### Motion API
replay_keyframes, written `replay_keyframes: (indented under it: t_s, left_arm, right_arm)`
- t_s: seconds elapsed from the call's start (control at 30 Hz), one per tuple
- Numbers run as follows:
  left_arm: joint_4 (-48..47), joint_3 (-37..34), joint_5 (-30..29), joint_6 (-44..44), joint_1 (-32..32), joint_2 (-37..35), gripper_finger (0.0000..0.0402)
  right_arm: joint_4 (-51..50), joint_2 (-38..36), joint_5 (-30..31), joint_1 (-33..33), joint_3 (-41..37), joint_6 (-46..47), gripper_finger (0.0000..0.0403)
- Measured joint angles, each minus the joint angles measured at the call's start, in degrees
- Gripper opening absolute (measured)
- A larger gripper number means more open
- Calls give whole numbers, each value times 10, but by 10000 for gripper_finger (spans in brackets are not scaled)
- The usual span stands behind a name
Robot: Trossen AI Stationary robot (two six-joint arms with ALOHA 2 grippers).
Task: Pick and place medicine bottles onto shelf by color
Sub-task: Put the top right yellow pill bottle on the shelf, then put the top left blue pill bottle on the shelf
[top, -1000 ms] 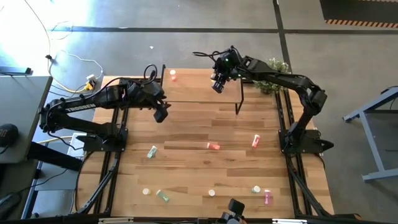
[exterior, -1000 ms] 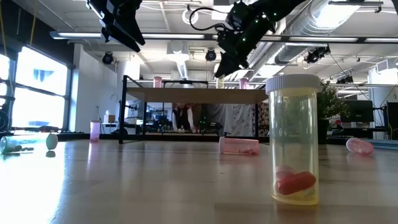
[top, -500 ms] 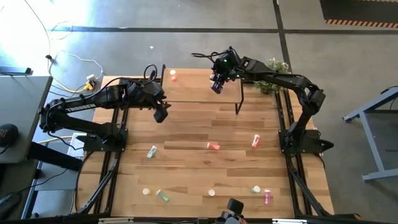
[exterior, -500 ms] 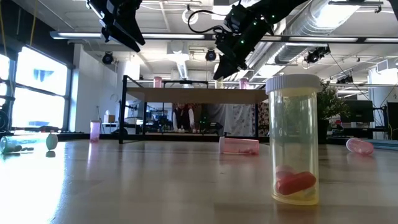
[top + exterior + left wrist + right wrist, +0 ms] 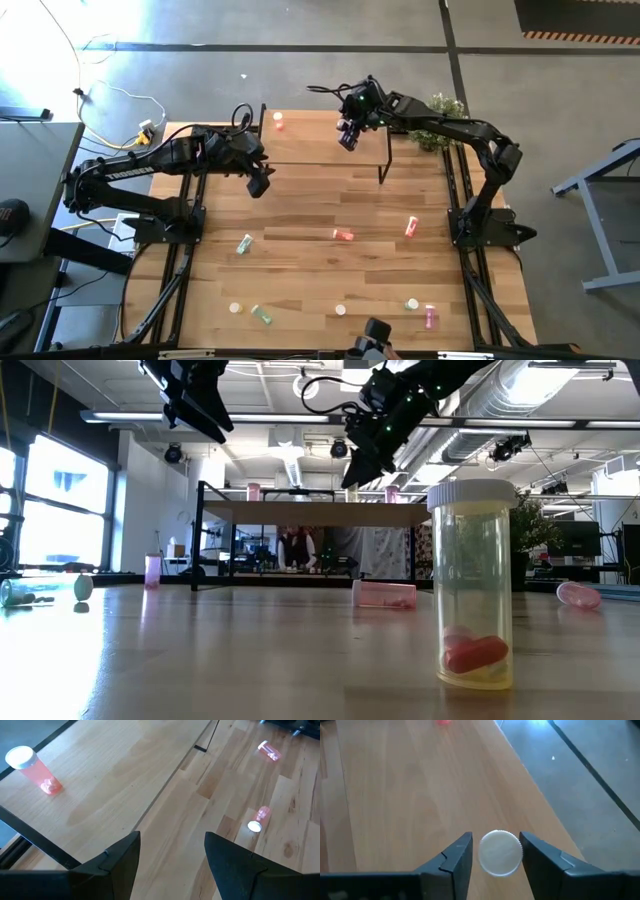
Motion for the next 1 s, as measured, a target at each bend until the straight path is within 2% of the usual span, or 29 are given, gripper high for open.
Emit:
replay_keyframes:
  t_s: [0.73, 1.0]
  left_arm:
    - [-36, 0, 2, -10, 0, 0, 213]
    - [-141, 0, 65, -103, -11, 0, 213]
  right_arm:
    - [-16, -2, 0, -16, 36, 0, 162]
    - [-25, -10, 3, -7, 85, 0, 162]
